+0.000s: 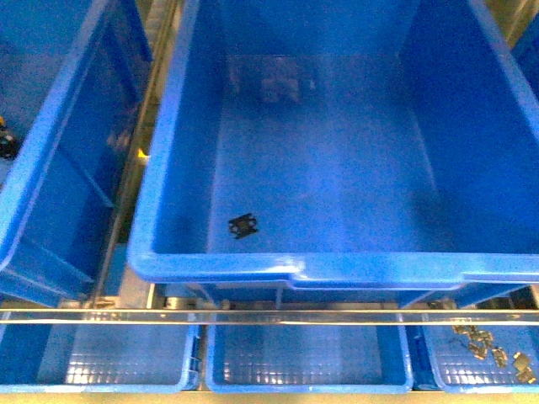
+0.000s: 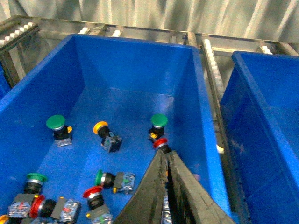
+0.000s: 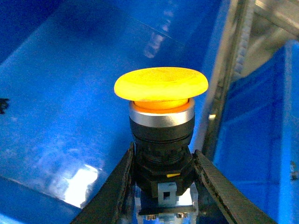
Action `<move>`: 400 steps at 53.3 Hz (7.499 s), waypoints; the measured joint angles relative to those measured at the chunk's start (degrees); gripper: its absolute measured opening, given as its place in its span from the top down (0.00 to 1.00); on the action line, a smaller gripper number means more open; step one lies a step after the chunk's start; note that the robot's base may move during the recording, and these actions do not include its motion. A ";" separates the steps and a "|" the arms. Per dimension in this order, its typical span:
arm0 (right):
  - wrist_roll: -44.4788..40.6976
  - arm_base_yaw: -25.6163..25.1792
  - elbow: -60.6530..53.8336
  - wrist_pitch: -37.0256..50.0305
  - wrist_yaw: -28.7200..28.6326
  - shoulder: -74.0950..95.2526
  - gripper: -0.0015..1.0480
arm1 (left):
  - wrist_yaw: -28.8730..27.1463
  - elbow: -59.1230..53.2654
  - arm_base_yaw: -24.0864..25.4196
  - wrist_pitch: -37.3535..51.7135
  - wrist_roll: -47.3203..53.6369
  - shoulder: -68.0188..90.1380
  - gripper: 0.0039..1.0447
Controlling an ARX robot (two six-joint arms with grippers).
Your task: Pick red and yellow buttons and place in box
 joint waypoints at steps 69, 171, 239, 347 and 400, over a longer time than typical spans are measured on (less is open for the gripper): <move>4.94 7.50 2.01 1.31 6.34 3.52 0.74 | -7.23 -0.07 -7.69 -34.21 0.24 -35.63 0.98; 30.86 3.02 77.59 -20.92 15.61 79.10 0.44 | -7.28 -0.07 -7.72 -41.35 0.33 -42.29 0.07; 22.80 -2.80 -12.13 32.06 -4.63 -3.63 0.63 | -7.28 -0.07 -7.72 -41.35 0.35 -42.29 0.07; 21.14 -2.84 -19.65 -17.97 -4.48 -61.59 0.97 | -7.28 -0.07 -7.72 -41.35 0.33 -42.29 0.07; 21.09 -2.84 -19.65 -17.97 -4.48 -61.59 0.06 | -7.28 -0.07 -7.72 -41.35 0.35 -42.29 0.07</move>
